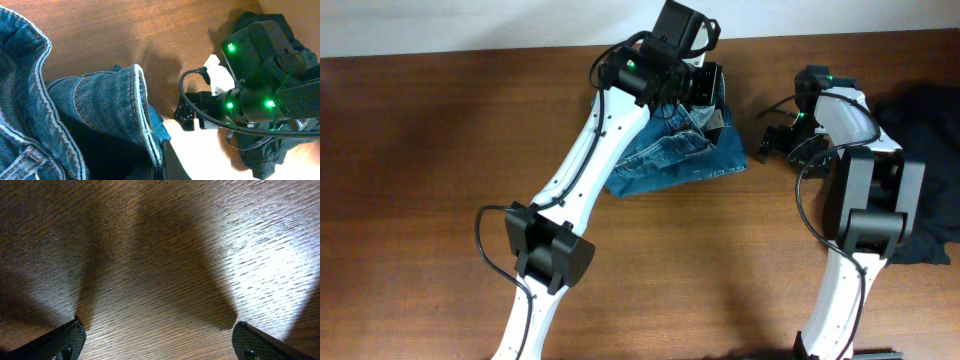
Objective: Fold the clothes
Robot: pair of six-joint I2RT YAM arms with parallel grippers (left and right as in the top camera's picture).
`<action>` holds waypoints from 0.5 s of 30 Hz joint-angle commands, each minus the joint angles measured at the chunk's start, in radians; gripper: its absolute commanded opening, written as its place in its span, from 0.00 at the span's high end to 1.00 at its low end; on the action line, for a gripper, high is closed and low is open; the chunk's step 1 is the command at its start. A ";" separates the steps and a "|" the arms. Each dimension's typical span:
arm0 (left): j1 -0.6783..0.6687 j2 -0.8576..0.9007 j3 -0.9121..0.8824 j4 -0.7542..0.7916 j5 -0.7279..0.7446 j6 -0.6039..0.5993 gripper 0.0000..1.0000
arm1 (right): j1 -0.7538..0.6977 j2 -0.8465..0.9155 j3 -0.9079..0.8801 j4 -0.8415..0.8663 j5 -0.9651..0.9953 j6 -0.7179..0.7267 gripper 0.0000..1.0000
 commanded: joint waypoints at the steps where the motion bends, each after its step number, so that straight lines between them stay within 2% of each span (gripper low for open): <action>1: -0.011 -0.052 0.023 0.017 -0.004 -0.006 0.88 | 0.004 0.000 -0.017 0.000 -0.029 0.015 0.01; 2: -0.013 -0.052 0.023 0.017 -0.004 -0.006 0.83 | 0.004 0.000 -0.017 0.001 -0.031 0.015 0.01; 13: -0.061 -0.048 0.023 0.050 -0.005 -0.002 0.84 | 0.005 0.000 -0.017 0.012 -0.047 0.015 0.01; 15: -0.061 -0.049 0.023 0.050 -0.005 0.033 0.84 | 0.006 0.000 -0.018 0.012 -0.047 0.015 0.01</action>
